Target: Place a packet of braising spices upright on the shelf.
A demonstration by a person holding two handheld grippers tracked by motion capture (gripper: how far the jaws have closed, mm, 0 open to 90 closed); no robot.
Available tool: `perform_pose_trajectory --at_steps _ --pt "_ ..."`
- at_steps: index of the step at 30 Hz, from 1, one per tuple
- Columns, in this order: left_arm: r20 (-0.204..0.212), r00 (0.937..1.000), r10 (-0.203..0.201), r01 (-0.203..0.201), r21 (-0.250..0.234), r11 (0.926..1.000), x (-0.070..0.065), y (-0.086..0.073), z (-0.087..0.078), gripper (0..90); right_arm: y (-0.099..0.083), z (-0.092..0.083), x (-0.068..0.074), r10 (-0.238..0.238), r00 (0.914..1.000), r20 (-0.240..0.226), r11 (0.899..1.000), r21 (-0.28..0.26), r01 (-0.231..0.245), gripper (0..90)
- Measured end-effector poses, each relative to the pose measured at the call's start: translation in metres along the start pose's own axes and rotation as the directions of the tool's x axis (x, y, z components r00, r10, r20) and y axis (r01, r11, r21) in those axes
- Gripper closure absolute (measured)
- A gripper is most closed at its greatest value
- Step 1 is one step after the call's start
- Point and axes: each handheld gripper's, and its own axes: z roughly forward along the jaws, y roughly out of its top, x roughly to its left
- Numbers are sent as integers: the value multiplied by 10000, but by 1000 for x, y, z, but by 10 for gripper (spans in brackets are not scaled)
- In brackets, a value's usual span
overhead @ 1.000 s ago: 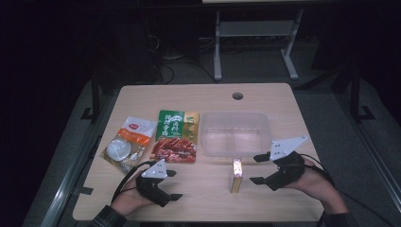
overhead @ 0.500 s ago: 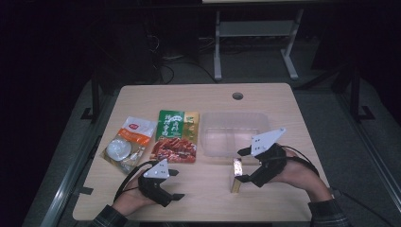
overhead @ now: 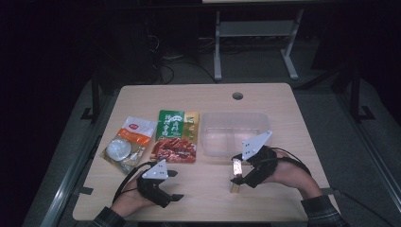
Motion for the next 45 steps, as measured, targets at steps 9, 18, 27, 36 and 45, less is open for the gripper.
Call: perform_pose_trajectory --at_steps 9,18,27,36,45 --pt "-166 9993 -341 339 -87 9994 -1 -2 -5 142 1 -1 -2 -88 9997 -221 9999 73 90 309" --pt "-459 9981 -405 407 36 9992 -2 -4 -7 132 9 -8 0 -210 9994 -262 9997 -97 208 311" --pt "-425 9979 -486 491 110 9987 -1 -4 -5 139 21 -22 -6 -414 9991 38 9991 38 414 311" --pt "-368 9979 -527 531 93 9985 1 -3 -5 140 36 -39 -26 -547 9982 247 9985 -31 547 313" --pt "-373 9981 -492 496 98 9987 3 -4 -6 140 50 -50 -52 -674 9968 435 9974 -225 685 313"
